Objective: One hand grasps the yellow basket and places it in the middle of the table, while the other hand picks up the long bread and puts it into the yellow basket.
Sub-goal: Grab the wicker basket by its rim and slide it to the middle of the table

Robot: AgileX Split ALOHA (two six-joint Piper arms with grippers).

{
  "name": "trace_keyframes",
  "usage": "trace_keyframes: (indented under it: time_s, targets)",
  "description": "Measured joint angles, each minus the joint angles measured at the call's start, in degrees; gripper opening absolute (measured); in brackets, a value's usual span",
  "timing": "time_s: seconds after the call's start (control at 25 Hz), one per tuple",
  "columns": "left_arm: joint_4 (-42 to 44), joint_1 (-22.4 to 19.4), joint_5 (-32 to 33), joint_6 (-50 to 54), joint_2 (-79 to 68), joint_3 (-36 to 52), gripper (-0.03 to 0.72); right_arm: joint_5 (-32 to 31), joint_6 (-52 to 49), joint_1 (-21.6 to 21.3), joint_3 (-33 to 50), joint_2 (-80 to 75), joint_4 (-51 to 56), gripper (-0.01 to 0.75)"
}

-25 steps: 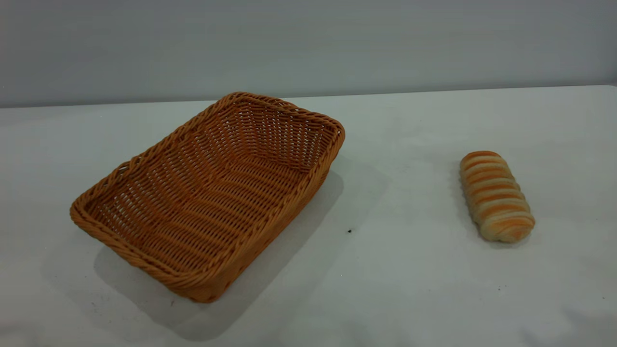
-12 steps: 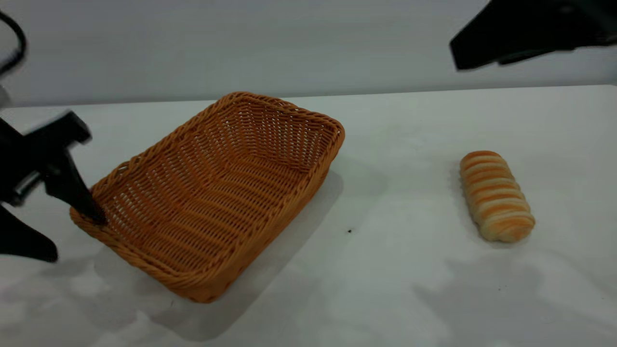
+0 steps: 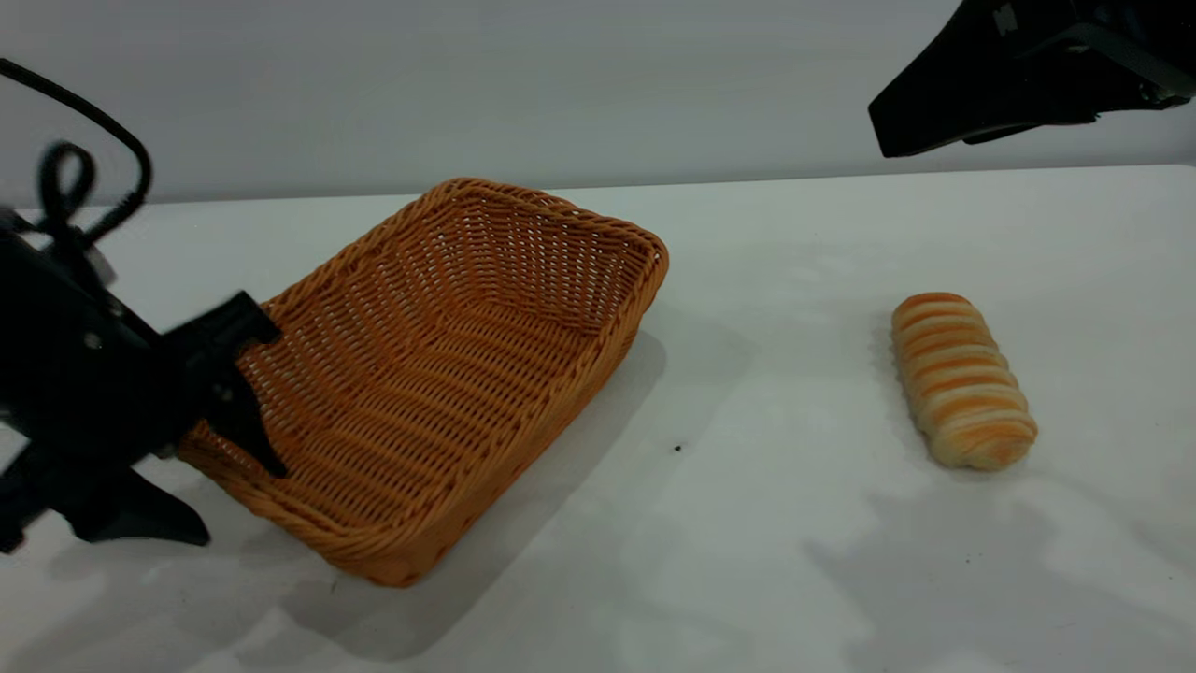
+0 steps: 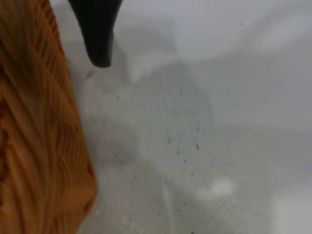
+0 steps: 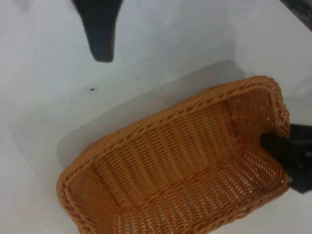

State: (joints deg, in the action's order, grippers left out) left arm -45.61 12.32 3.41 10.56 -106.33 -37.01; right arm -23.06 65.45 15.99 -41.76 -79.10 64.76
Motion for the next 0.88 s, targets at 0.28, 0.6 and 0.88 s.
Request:
trace_keyframes:
  time_s: [0.28,0.6,0.88]
  targets:
    - [-4.5,4.4,-5.7,1.1,-5.9,-0.2,0.482,0.0,0.0,0.0,0.0,0.0,0.0,0.559]
    - [-8.8,5.2,-7.2,1.5,-5.8,-0.7,0.102,-0.6,-1.4,-0.1,0.0,0.0,-0.3,0.559]
    - [-0.4,3.6,2.4,-13.2,-2.4,-8.8,0.102,-1.8,-7.3,-7.2,0.0,-1.0,-6.1,0.559]
